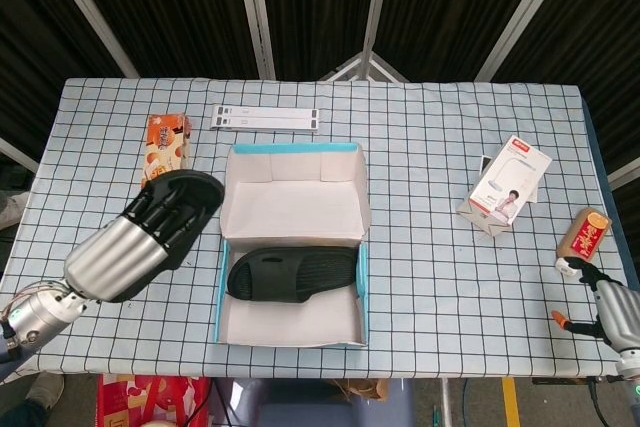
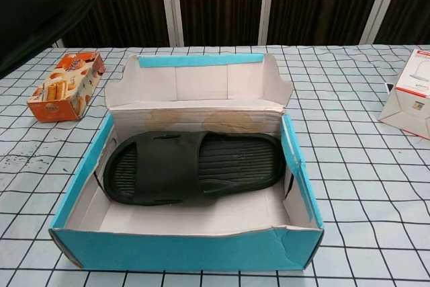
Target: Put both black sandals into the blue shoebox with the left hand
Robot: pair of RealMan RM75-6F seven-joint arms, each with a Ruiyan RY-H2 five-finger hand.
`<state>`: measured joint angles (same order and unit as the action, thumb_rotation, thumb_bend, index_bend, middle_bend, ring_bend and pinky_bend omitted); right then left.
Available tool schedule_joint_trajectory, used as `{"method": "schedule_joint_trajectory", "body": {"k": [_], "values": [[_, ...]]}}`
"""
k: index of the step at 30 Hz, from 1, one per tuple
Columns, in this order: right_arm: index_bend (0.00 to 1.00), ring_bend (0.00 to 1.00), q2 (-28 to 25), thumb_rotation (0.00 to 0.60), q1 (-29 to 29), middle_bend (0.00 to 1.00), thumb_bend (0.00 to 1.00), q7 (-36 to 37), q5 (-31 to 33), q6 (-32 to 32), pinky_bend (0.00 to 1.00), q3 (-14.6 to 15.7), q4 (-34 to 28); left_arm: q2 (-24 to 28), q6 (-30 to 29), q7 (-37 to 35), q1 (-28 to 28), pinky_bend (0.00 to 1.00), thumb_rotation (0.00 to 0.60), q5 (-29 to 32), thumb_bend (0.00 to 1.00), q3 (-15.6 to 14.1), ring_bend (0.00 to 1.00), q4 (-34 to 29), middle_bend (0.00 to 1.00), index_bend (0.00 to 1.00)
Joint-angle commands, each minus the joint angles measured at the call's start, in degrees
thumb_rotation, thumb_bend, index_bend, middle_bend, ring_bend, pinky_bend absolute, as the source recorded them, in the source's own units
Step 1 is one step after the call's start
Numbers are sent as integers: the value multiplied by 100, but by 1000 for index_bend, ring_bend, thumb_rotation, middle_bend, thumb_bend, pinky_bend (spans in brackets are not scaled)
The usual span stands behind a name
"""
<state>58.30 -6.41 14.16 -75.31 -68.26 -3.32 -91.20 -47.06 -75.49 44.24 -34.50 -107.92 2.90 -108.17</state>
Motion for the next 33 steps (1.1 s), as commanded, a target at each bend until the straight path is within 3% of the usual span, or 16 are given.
{"method": "schedule_joint_trajectory", "body": {"k": [1,7,14,20,33], "values": [[206,309,-8,600,7,237,233,16,13,-5,307,-4,11,10,509,276,-613,278,600,-268,421,501,94,-268,416,147],[206,309,-24,600,19,237,234,63,37,2,308,-8,27,-547,1403,319,-1432,283,600,-480,420,862,94,-177,416,147],[206,309,-35,600,23,237,234,89,84,25,308,-18,37,-1344,1944,-122,-2116,293,600,-979,418,778,117,263,420,147],[205,309,-37,600,8,237,234,112,159,108,308,-26,68,-2099,1765,-777,-2242,293,600,-1091,418,519,118,713,420,147],[206,309,-59,600,2,237,234,30,213,141,307,-30,1,-2960,1527,-1314,-2421,293,600,-1339,413,242,118,1695,420,147]]}}
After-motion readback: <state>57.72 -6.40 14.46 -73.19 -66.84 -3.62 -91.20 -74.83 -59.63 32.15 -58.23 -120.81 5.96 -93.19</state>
